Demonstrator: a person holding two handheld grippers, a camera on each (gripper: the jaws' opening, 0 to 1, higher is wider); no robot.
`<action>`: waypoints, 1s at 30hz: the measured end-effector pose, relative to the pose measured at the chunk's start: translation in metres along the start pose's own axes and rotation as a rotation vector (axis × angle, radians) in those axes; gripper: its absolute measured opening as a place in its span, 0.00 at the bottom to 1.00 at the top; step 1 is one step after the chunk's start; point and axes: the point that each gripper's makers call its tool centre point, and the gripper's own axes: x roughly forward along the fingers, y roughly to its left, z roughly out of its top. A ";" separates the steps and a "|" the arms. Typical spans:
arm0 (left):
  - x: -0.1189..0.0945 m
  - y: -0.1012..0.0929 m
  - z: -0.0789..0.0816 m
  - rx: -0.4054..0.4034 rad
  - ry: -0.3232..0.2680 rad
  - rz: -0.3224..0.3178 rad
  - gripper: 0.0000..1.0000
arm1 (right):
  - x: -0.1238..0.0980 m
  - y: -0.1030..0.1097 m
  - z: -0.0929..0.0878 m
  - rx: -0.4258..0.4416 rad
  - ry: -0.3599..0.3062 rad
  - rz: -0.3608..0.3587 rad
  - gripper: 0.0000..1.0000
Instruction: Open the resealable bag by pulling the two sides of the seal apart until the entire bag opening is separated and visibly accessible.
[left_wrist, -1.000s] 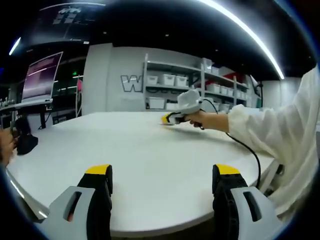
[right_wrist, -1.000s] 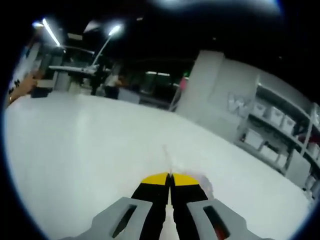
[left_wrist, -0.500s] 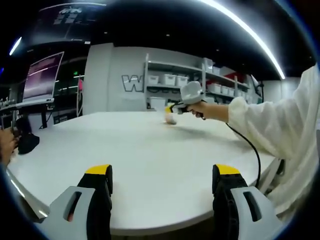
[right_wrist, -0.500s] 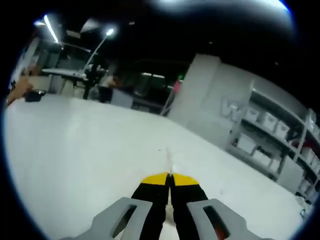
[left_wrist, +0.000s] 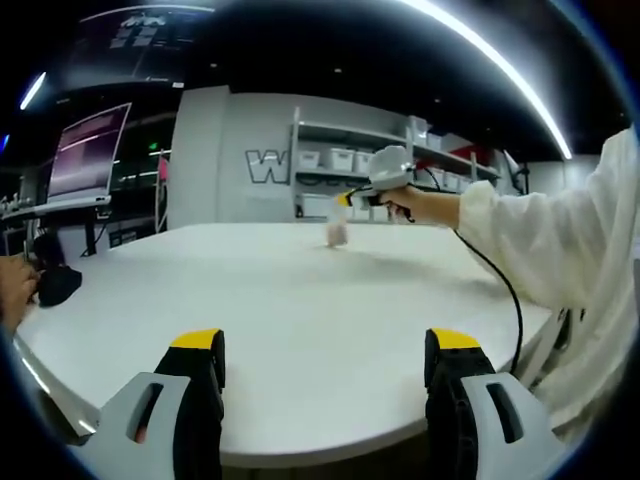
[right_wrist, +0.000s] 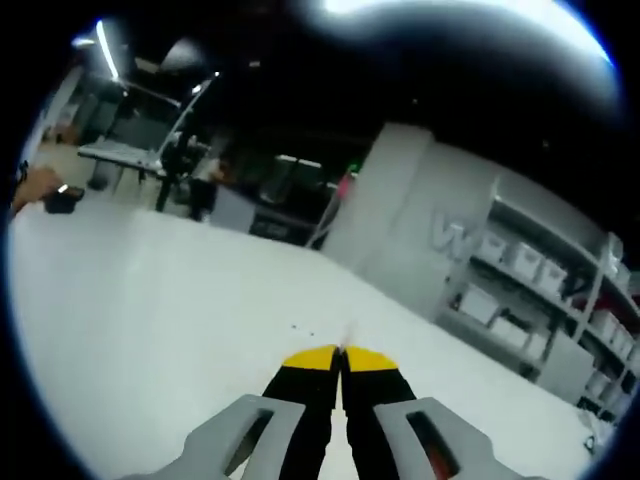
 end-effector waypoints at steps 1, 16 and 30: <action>0.000 -0.001 0.000 0.001 0.000 -0.001 0.81 | 0.000 0.000 0.001 -0.003 0.000 0.001 0.00; -0.002 0.000 0.002 0.001 -0.002 0.006 0.81 | 0.002 -0.005 0.007 -0.027 -0.005 0.004 0.00; -0.001 0.000 0.003 0.006 -0.001 0.008 0.81 | 0.000 -0.012 0.016 -0.042 -0.018 -0.008 0.00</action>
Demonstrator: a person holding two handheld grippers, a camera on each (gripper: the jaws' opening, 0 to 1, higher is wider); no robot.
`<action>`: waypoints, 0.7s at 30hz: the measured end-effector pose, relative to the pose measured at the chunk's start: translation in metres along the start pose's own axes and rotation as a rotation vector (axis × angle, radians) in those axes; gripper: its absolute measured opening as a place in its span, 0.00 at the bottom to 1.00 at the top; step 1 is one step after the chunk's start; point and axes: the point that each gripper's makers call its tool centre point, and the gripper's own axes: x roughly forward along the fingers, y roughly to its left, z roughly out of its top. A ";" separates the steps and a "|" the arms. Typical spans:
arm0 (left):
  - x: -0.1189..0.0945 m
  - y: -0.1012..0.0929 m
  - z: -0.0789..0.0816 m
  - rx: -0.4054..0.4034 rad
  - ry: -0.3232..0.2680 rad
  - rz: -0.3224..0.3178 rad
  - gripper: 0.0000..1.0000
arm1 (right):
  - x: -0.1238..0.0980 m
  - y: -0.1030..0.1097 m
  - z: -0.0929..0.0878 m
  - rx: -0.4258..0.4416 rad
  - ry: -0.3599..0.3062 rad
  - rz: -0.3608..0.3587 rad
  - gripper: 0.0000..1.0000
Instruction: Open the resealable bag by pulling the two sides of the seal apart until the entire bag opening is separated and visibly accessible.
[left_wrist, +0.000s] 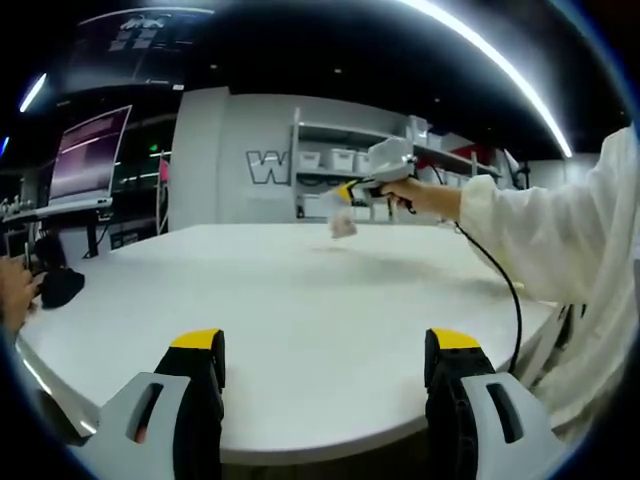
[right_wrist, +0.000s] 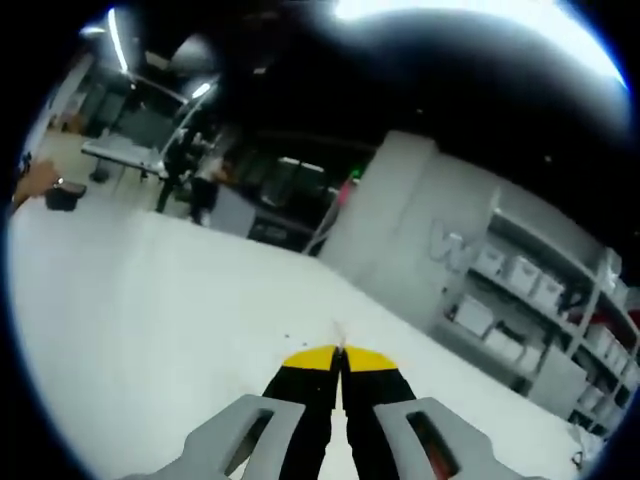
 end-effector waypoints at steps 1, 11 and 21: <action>0.000 0.000 0.000 0.000 0.000 0.000 0.81 | 0.000 -0.001 0.000 0.003 -0.002 -0.002 0.00; 0.001 -0.003 0.002 0.007 -0.003 -0.007 0.81 | -0.009 -0.006 -0.002 0.018 -0.008 -0.009 0.00; 0.001 -0.003 0.002 0.010 -0.004 -0.009 0.81 | -0.020 -0.011 -0.003 -0.035 -0.014 -0.016 0.00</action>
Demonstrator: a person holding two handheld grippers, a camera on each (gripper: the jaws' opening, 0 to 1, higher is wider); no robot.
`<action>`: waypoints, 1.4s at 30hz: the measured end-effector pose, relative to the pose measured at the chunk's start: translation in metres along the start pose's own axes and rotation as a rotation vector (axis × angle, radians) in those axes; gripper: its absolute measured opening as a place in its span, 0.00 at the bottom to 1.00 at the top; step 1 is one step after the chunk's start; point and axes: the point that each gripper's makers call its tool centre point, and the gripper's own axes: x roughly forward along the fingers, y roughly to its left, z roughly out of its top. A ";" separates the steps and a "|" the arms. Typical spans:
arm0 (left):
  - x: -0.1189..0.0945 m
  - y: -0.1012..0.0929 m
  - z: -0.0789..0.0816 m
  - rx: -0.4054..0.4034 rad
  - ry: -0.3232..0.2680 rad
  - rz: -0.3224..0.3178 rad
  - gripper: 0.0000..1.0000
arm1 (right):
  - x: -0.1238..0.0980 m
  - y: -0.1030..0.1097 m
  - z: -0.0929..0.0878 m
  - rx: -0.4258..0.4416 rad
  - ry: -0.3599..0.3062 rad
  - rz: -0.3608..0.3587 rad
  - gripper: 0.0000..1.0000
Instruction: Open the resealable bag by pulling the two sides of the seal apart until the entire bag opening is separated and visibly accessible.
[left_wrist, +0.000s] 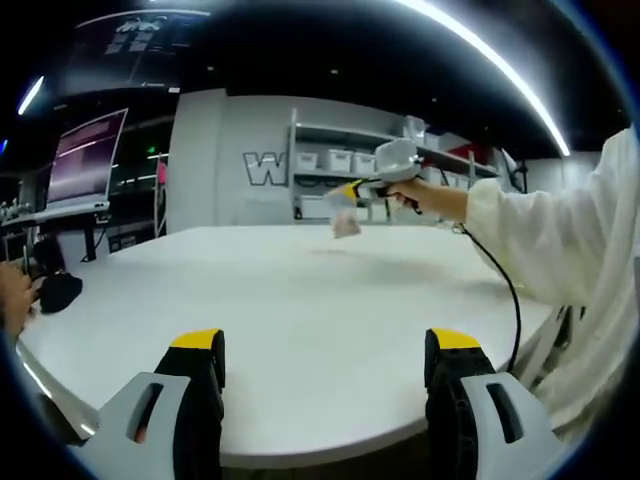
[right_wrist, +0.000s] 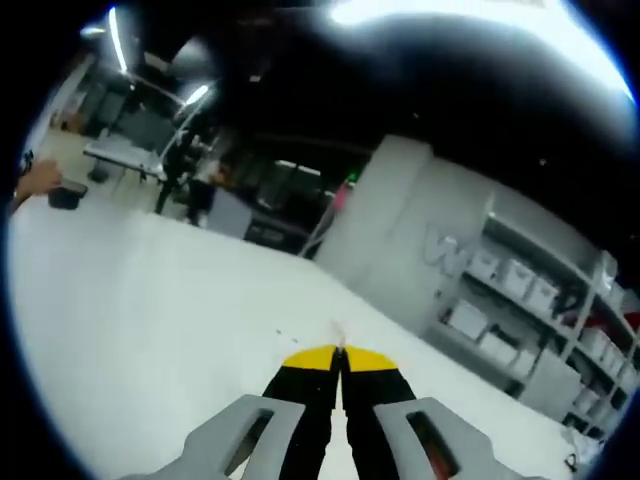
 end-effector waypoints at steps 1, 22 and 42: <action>0.000 0.000 0.000 0.001 0.001 -0.001 0.81 | -0.001 -0.001 0.000 -0.006 -0.001 0.000 0.00; 0.001 -0.003 -0.002 0.011 0.004 -0.004 0.81 | -0.014 -0.006 0.004 -0.058 -0.037 -0.002 0.00; -0.001 -0.009 -0.003 0.013 0.004 -0.013 0.81 | -0.036 0.000 0.002 -0.033 -0.060 0.027 0.00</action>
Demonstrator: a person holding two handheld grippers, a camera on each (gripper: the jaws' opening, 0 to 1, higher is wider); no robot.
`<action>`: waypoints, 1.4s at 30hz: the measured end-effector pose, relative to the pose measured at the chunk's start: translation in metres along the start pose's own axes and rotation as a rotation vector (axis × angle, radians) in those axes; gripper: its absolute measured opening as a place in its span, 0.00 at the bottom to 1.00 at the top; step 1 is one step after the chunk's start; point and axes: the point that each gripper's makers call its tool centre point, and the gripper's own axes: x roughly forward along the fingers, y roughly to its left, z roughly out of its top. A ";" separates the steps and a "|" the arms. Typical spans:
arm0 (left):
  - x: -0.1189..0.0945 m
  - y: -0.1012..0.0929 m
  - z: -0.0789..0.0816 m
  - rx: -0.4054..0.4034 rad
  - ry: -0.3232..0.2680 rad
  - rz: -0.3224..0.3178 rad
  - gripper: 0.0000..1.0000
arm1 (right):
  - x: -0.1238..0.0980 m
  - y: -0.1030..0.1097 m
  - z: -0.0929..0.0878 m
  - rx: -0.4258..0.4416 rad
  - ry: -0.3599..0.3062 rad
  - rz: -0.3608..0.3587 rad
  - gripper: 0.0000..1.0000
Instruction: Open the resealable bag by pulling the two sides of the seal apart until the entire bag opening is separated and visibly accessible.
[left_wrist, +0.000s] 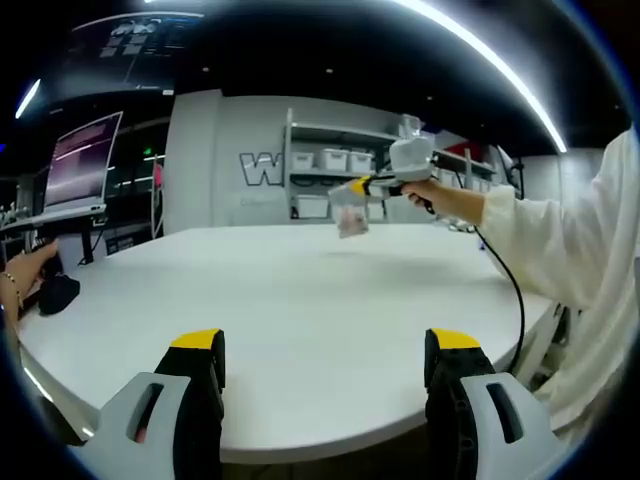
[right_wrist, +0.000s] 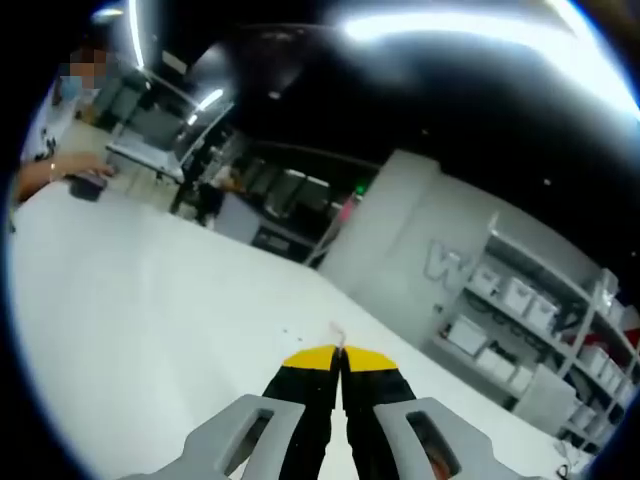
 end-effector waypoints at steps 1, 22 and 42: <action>0.000 0.000 0.000 0.000 0.001 0.000 0.81 | -0.001 0.001 0.001 -0.005 -0.002 0.002 0.00; 0.006 -0.003 0.002 0.009 0.007 -0.009 0.81 | -0.019 0.007 -0.011 -0.021 -0.006 0.033 0.00; 0.006 -0.008 0.001 0.018 0.011 -0.019 0.81 | -0.042 0.017 -0.006 -0.073 -0.029 0.063 0.00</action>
